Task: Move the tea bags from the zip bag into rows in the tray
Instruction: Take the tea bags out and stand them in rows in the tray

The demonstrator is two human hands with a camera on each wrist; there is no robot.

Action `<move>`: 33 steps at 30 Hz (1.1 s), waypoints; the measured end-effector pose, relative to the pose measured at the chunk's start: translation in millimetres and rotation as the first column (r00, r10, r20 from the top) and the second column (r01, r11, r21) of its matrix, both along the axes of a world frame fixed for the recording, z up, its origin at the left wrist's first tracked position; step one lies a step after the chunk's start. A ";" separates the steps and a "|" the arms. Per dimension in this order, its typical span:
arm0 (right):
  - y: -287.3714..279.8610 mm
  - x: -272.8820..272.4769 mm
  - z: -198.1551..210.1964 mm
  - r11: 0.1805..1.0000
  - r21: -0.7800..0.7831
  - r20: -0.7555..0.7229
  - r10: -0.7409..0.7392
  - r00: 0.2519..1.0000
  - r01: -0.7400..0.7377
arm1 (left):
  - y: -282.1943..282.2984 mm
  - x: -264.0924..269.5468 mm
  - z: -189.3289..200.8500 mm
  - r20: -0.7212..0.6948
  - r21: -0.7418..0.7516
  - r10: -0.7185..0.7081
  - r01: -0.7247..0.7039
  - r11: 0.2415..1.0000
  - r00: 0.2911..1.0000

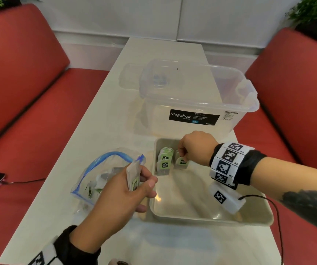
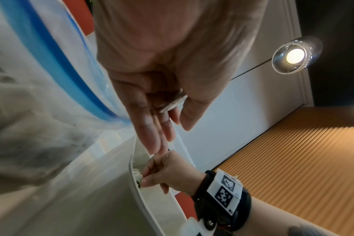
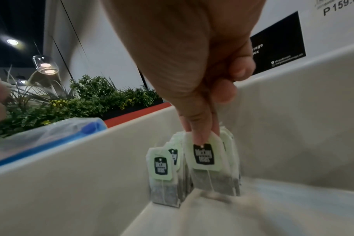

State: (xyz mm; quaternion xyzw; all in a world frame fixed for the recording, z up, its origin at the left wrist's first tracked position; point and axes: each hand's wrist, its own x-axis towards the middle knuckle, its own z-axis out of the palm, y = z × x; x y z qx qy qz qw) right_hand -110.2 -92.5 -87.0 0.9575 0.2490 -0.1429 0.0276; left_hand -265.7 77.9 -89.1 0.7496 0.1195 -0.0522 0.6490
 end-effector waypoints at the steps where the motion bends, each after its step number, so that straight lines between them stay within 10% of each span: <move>1: 1.6 1.4 -2.3 1.000 -0.018 -0.003 0.002 1.000 -0.002 | 0.3 -1.1 -0.6 -0.006 0.002 -0.002 0.002 1.000 1.000; 20: 3.8 6.7 -18.7 0.994 -0.106 0.085 0.034 0.996 -0.025 | -0.5 -11.2 -3.0 -0.052 -0.001 0.008 -0.008 1.000 0.999; 33: -1.9 -5.6 5.3 0.983 0.157 0.134 0.073 0.988 -0.094 | 0.4 -2.0 0.0 -0.153 0.353 -0.142 0.189 0.917 0.978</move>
